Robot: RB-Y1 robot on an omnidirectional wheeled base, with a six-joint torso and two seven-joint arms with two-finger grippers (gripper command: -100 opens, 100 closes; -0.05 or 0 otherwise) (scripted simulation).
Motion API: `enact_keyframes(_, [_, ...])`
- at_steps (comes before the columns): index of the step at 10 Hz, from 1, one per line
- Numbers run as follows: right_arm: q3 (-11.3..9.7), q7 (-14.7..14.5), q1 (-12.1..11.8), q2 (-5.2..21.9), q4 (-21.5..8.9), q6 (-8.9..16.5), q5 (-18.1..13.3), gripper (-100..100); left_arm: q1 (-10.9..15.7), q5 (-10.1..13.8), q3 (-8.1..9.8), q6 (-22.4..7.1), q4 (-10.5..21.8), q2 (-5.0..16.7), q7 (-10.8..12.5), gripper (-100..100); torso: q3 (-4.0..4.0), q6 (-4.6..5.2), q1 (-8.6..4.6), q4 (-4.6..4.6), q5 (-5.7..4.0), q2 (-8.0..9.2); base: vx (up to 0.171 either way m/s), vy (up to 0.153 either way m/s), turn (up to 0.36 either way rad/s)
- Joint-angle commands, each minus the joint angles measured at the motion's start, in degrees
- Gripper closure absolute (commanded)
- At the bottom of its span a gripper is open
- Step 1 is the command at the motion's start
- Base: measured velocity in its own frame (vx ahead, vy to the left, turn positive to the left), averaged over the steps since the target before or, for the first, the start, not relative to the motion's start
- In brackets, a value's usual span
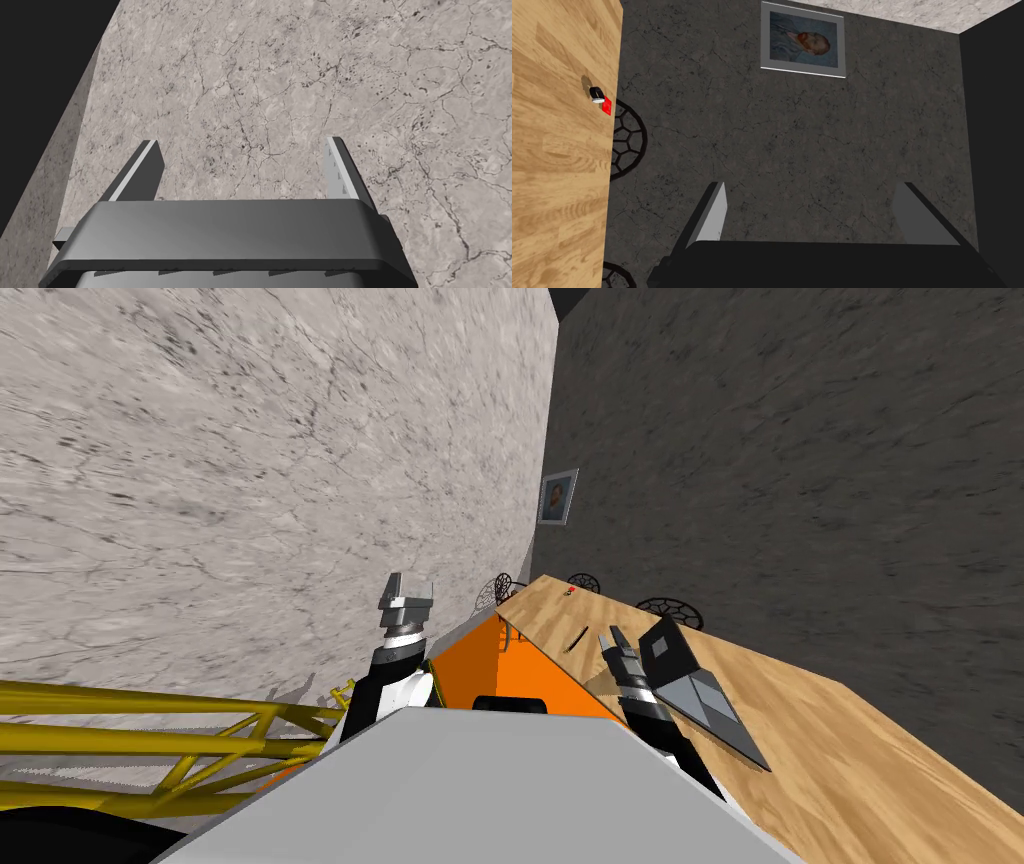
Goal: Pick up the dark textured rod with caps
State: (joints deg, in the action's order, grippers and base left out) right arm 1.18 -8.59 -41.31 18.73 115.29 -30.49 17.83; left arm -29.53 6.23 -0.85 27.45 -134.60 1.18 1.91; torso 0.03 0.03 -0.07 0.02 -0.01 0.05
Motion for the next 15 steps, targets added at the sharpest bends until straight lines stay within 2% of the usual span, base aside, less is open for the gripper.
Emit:
enact_keyframes(1, [-0.08, 0.15, -1.28, 2.49, -2.62, 0.81, 2.86, -100, 0.0, 0.0, 0.0, 0.0, 0.0, 0.0, 0.0, 0, 0.0, 0.0, 0.0, 0.0, 0.0, 0.0, -0.017, 0.003, 0.31])
enact_keyframes(2, [-0.08, 0.15, -1.28, 2.49, -2.62, 0.81, 3.16, -100, 0.01, 0.0, -0.01, 0.0, 0.0, 0.0, 0.0, 0, 0.0, -0.04, 0.01, 0.0, 0.0, 0.0, -0.013, -0.003, 0.17])
enact_keyframes(3, [-0.26, 0.2, -2.51, 4.58, -4.45, 1.85, 5.47, -100, 0.0, 0.0, 0.0, 0.0, 0.0, 0.0, 0.0, 0, 0.0, 0.01, 0.0, 0.0, 0.0, 0.0, -0.018, 0.005, 0.394])
enact_keyframes(4, [-0.26, 0.2, -2.51, 4.58, -4.56, 1.85, 5.8, -100, 0.01, 0.0, -0.01, 0.0, 0.0, 0.0, 0.0, 0, -0.01, -0.06, 0.0, 0.0, 0.0, -0.01, -0.013, -0.005, 0.157])
enact_keyframes(5, [-0.46, 0.27, -3.73, 6.71, -6.57, 2.99, 8.17, -100, 0.0, 0.0, 0.0, 0.0, 0.0, 0.0, 0.0, 0, -0.01, 0.02, -0.02, 0.0, 0.0, -0.02, -0.014, 0.002, 0.272])
enact_keyframes(6, [-0.46, 0.27, -3.73, 6.71, -6.57, 2.99, 8.49, -100, 0.01, 0.0, 0.0, 0.0, 0.0, 0.0, 0.0, 0, -0.01, -0.04, -0.02, -0.01, -0.01, -0.02, -0.01, -0.003, 0.2])
enact_keyframes(8, [-0.95, 0.49, -6.1, 11.06, -10.69, 5.58, 12.61, -100, 0.01, 0.0, 0.0, 0.0, 0.0, 0.0, 0.0, 0, -0.01, -0.05, -0.02, 0.0, 0.0, -0.02, -0.018, 0.001, 0.462])
enact_keyframes(9, [-0.95, 0.49, -6.1, 11.06, -10.69, 5.58, 13.91, -100, 0.01, 0.0, 0.0, 0.0, 0.0, 0.0, 0.0, 0, -0.01, -0.04, -0.03, 0.0, -0.01, -0.01, -0.014, -0.012, 0.171])
enact_keyframes(10, [-1.25, 0.63, -7.21, 13.26, -12.78, 7.03, 15.77, -100, -0.01, 0.0, 0.01, 0.0, 0.0, 0.0, 0.0, 0, -0.01, 0.03, -0.06, 0.0, -0.01, -0.02, -0.009, 0.001, 0.411])
enact_keyframes(11, [-1.25, 0.63, -7.21, 13.26, -12.78, 7.03, 16.62, -100, 0.01, 0.0, 0.0, 0.0, 0.0, 0.0, 0.0, 0, -0.02, -0.04, -0.04, -0.01, 0.0, -0.04, -0.005, -0.01, 0.157])
enact_keyframes(12, [-1.6, 0.81, -8.26, 15.44, -14.87, 8.57, 18.87, -100, -0.01, 0.0, 0.01, 0.0, 0.0, 0.0, 0.0, 0, -0.03, 0.05, -0.04, -0.01, -0.01, -0.05, -0.006, -0.001, 0.3])
enact_keyframes(13, [-1.6, 0.81, -8.26, 15.44, -14.87, 8.57, 19.3, -100, 0.0, 0.0, 0.0, 0.0, 0.0, 0.0, 0.0, 0, -0.03, -0.02, -0.04, -0.01, -0.01, -0.06, -0.006, -0.007, 0.188])
enact_keyframes(14, [-1.99, 1.01, -9.25, 17.43, -16.87, 10.2, 21.56, -100, -0.01, 0.0, 0.01, 0.0, 0.0, 0.0, 0.0, 0, -0.04, 0.03, -0.03, -0.01, 0.0, -0.06, -0.006, -0.002, 0.361])
enact_keyframes(15, [-1.99, 1.01, -9.25, 17.61, -16.95, 10.2, 21.95, -100, 0.0, 0.0, 0.0, 0.0, 0.0, 0.0, 0.0, 0, -0.04, -0.03, -0.05, -0.01, -0.01, -0.08, -0.004, -0.011, 0.186])
